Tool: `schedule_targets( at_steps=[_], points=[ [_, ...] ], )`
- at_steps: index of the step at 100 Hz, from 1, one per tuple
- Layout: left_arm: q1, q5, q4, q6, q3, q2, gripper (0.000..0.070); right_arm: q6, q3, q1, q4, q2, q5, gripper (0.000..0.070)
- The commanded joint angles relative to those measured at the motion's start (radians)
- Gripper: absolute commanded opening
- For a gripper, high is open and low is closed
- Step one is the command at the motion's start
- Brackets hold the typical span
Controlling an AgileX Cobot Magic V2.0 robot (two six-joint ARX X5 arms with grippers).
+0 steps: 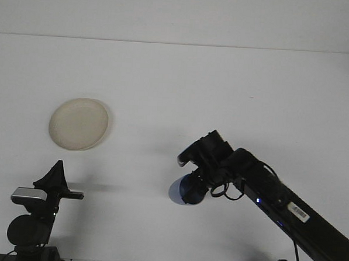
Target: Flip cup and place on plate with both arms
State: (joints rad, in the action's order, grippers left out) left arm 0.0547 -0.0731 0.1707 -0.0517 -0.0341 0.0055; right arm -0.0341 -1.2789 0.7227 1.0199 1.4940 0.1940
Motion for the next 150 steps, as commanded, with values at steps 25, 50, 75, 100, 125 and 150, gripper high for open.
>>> schedule_targets(
  at_steps=[25,50,75,100,125,150],
  points=[
    [0.001,0.005,0.010,-0.022,0.018,-0.001,0.0014,-0.013,-0.208,0.152,0.139,0.195,-0.154,0.0000],
    [0.001,0.005,0.010,-0.068,0.018,-0.001,0.0014,-0.028,-0.290,0.183,0.207,0.316,-0.169,0.0000],
    [0.001,0.006,0.010,-0.158,0.018,-0.001,0.0013,-0.042,-0.290,0.190,0.197,0.356,-0.155,0.0060],
    [0.001,0.005,0.010,-0.389,0.013,-0.001,0.0012,-0.050,-0.319,0.186,0.196,0.338,-0.088,0.0296],
    [0.001,-0.132,-0.045,-0.522,-0.050,0.000,0.0012,-0.052,-0.447,0.132,0.204,0.158,-0.081,0.0295],
    [0.001,-0.296,-0.228,-0.507,-0.233,0.075,0.0015,-0.042,-0.416,-0.013,0.089,-0.110,-0.083,0.0294]
  ],
)
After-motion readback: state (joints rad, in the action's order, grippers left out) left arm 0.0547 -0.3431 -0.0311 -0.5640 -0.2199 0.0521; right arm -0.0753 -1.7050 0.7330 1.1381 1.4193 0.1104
